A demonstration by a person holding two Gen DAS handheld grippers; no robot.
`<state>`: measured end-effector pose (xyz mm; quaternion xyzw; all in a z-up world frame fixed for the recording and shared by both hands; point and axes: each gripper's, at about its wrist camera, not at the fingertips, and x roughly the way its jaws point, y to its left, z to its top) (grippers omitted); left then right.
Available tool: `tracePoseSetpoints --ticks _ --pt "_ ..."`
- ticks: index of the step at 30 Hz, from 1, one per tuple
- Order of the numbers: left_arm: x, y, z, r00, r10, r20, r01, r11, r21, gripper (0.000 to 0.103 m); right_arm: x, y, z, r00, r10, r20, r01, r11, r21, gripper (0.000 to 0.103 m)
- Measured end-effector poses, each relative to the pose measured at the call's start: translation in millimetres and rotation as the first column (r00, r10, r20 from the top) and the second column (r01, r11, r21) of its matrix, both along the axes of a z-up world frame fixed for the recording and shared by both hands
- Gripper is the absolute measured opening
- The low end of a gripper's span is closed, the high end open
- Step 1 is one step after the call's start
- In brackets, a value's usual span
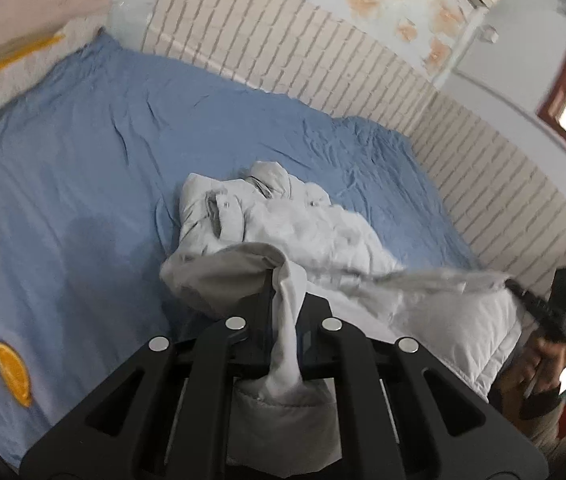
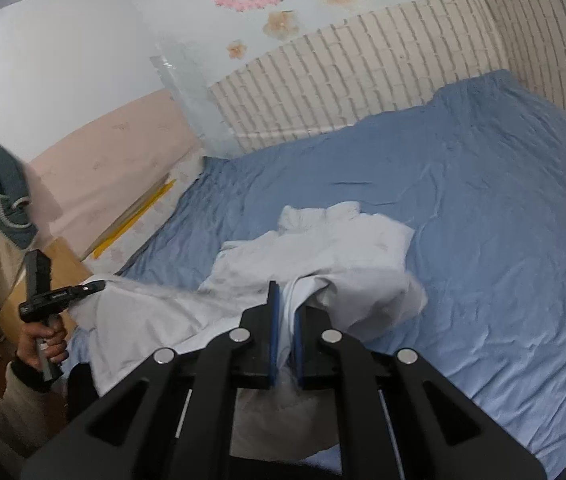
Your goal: Fold large clothes
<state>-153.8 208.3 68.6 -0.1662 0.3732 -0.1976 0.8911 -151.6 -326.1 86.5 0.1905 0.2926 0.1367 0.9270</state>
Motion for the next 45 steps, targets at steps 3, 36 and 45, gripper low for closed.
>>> tracePoseSetpoints --ticks 3,36,45 --pt "48.7 -3.6 -5.8 0.999 0.043 -0.029 -0.045 0.998 -0.043 0.005 36.7 -9.7 -2.3 0.999 -0.038 0.011 0.037 0.998 0.048 0.006" --pt "158.3 -25.4 -28.1 0.933 0.266 0.241 -0.303 0.944 0.133 0.095 153.5 -32.2 -29.5 0.912 -0.282 0.299 0.23 0.953 0.198 0.102" --pt "191.9 -102.4 -93.8 0.99 0.132 0.058 -0.142 0.956 0.256 0.092 217.0 65.7 -105.9 0.987 -0.152 -0.047 0.138 0.965 -0.223 0.102"
